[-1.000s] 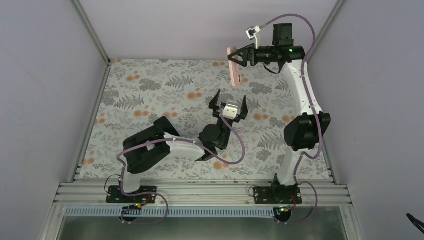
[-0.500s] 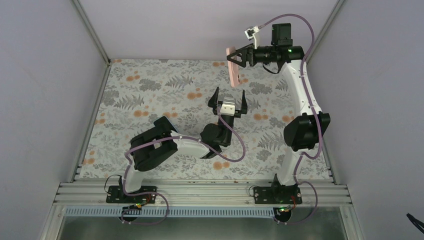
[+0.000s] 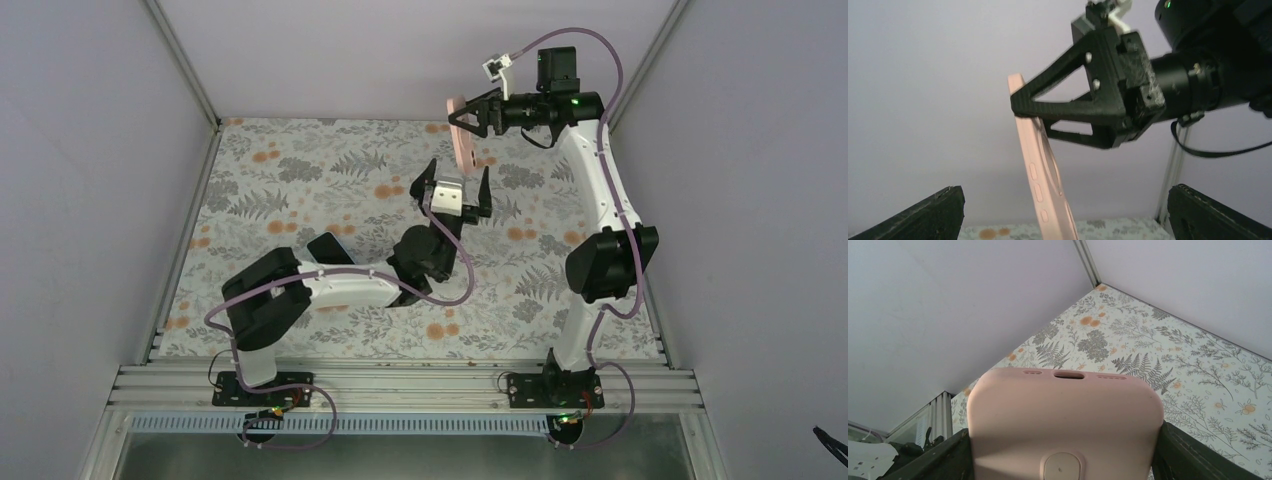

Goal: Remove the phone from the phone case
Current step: Adjust the phone.

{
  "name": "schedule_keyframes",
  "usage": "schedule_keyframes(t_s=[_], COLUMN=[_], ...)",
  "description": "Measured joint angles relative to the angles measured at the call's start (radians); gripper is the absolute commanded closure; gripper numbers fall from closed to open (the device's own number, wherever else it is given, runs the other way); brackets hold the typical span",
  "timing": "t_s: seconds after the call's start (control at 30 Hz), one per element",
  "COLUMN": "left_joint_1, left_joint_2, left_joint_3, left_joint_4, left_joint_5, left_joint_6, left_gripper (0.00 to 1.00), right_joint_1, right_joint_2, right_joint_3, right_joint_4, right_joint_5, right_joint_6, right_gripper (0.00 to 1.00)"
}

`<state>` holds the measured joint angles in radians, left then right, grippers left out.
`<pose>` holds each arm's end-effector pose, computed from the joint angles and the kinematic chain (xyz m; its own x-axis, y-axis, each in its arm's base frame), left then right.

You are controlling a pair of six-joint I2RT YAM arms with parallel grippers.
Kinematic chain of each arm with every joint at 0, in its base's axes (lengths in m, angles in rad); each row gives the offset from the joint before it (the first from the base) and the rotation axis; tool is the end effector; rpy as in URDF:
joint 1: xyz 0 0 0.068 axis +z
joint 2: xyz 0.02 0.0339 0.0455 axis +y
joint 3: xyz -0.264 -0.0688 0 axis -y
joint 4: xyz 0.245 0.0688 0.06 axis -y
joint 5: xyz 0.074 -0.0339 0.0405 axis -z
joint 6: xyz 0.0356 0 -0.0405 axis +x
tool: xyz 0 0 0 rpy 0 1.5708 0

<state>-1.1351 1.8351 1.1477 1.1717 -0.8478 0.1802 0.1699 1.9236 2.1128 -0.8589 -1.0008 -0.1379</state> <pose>0.1942 -0.3538 0.3047 0.2506 -0.2574 -0.9332 0.2794 0.9422 -0.1848 0.4026 0.0995 0.4084 -0.5040 -0.1617 -0.8484 -0.8189 0.4018 0.4099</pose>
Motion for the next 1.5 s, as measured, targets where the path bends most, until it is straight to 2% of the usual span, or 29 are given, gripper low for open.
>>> schedule_keyframes(t_s=[0.1, 0.27, 0.57, 0.8, 1.0, 1.13, 1.3, 1.5], left_joint_1=[0.019, 0.056, 0.088, 0.141, 0.207, 0.263, 0.286, 0.284], left_joint_2=[-0.019, -0.021, -0.128, -0.171, -0.180, -0.183, -0.186, -0.185], left_joint_3=[0.019, 0.170, 0.159, 0.148, 0.165, 0.195, 0.211, 0.210], left_joint_4=[-0.147, -0.560, -0.826, -0.969, -1.042, -1.066, -1.078, -1.094], left_joint_5=[0.023, 0.172, 0.336, 0.447, 0.549, 0.631, 0.707, 0.763], left_joint_6=[-0.085, -0.249, -0.375, -0.473, -0.499, -0.507, -0.506, -0.507], left_gripper=[0.00, 0.00, 0.00, 0.00, 0.00, 0.12, 0.16, 0.26], right_joint_1=[0.000, 0.001, 0.005, 0.006, 0.006, 0.006, 0.006, 0.006], right_joint_2=[0.000, 0.000, 0.000, 0.000, 0.000, 0.000, 0.000, 0.000], right_joint_3=[0.003, 0.008, 0.010, 0.010, 0.011, 0.011, 0.013, 0.021], right_joint_4=[-0.005, -0.017, -0.034, -0.037, -0.040, -0.040, -0.040, -0.039], right_joint_5=[0.000, 0.002, 0.020, 0.024, 0.027, 0.027, 0.028, 0.031], right_joint_6=[-0.011, -0.028, -0.046, -0.056, -0.060, -0.061, -0.060, -0.060], right_gripper=[0.52, 0.52, 0.52, 0.52, 0.52, 0.53, 0.53, 0.53])
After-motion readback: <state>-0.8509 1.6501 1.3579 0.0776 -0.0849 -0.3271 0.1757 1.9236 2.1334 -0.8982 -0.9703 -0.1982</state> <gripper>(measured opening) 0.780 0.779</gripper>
